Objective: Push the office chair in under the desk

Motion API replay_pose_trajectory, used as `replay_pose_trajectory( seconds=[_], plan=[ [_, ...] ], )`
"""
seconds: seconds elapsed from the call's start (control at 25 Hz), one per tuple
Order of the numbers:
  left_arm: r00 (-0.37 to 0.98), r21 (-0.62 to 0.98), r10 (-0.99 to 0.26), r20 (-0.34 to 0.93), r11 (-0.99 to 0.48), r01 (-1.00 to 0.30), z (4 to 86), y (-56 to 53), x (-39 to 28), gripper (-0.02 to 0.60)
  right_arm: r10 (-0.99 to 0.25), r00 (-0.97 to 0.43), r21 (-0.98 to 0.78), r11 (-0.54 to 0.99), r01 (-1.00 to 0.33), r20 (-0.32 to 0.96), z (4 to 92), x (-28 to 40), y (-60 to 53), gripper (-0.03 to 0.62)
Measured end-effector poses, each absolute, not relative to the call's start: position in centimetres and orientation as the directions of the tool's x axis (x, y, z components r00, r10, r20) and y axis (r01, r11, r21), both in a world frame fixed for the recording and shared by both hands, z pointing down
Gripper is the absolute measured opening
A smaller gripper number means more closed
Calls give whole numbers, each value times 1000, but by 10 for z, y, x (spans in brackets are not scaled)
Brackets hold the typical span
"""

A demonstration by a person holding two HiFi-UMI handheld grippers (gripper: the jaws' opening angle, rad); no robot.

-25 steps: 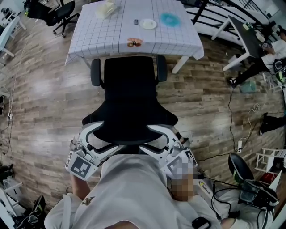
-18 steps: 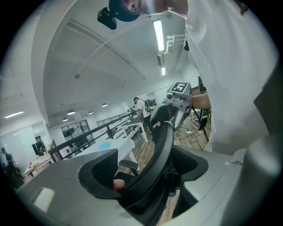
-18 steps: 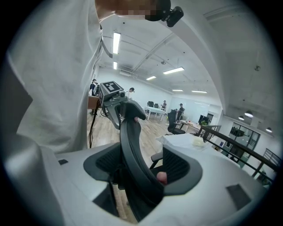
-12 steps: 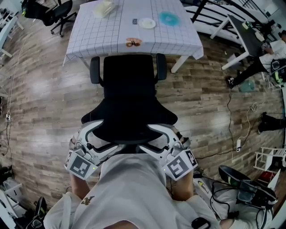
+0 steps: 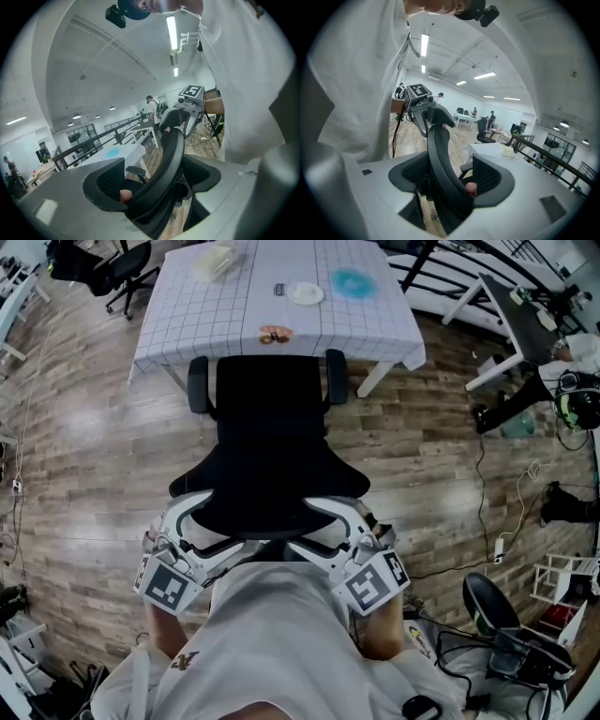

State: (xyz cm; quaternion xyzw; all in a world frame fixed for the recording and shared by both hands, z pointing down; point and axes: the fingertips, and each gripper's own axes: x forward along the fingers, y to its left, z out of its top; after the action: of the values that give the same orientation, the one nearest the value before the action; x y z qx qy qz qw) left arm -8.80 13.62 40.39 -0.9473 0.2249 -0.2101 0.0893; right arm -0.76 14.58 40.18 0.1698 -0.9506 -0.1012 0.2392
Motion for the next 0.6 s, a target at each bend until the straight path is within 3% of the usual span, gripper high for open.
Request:
replay_pose_trajectory(
  seconds=[0.6],
  plan=[
    [808,-262,-478,345,-876,-406,402,96,-73,388,-358,-843,278,925,-260,402,399,9,104,305]
  ],
)
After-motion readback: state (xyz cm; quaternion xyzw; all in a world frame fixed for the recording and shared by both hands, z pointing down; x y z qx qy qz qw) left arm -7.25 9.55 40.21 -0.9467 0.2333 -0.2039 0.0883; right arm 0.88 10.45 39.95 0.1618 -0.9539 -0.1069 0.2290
